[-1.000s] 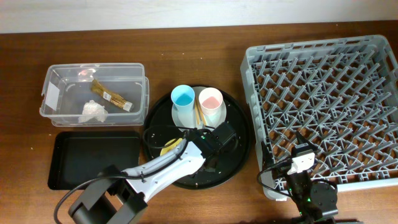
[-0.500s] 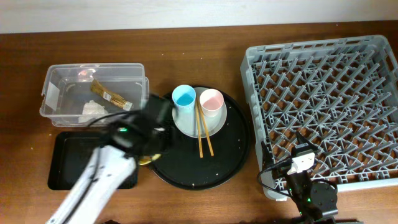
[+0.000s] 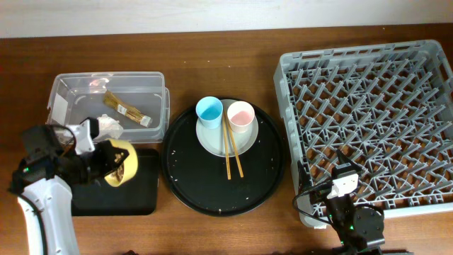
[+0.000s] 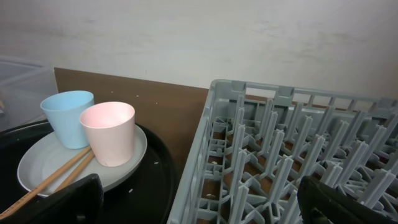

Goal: Sort waste into correct bins and load items into the dishwasher rack
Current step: 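Tip the yellow bowl over the small black tray to dump shells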

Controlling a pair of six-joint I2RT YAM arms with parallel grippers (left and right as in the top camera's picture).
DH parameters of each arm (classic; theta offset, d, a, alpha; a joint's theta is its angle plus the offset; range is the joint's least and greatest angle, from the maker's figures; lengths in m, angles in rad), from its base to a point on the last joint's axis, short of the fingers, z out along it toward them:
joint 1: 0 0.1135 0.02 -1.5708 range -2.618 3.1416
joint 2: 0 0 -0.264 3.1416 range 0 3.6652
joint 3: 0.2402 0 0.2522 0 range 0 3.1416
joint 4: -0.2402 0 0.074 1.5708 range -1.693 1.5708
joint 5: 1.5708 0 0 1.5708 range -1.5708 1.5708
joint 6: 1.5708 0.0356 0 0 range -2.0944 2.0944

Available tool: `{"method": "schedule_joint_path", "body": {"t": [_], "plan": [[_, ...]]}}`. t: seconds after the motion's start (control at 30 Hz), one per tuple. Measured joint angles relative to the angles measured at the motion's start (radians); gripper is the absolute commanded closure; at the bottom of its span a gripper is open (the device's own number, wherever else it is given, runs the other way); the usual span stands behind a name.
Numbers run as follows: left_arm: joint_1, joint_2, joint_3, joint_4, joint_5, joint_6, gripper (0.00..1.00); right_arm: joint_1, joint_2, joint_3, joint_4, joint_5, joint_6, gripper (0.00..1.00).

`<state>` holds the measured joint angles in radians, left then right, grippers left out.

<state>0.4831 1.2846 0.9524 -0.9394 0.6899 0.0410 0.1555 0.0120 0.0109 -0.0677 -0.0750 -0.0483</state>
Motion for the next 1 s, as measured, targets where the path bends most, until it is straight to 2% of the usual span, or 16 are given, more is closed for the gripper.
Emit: {"method": "schedule_joint_path", "body": {"t": [0.1,0.27,0.43,0.87,1.0], "plan": [[0.108,-0.001,-0.103,0.159,0.151,0.019,1.00,0.000,0.000,0.000,0.000,0.000,0.000,0.02],[0.285,0.000,-0.208,0.270,0.299,0.023,1.00,0.000,0.000,0.000,0.000,0.000,0.000,0.02],[0.404,0.001,-0.257,0.294,0.429,0.023,1.00,0.000,0.000,0.000,0.000,0.000,0.000,0.02],[0.427,0.001,-0.257,0.317,0.585,0.023,1.00,0.000,0.000,0.000,0.000,0.000,0.000,0.02],[0.427,0.001,-0.257,0.319,0.586,0.014,1.00,0.000,0.000,0.000,0.000,0.000,0.000,0.02]]}}
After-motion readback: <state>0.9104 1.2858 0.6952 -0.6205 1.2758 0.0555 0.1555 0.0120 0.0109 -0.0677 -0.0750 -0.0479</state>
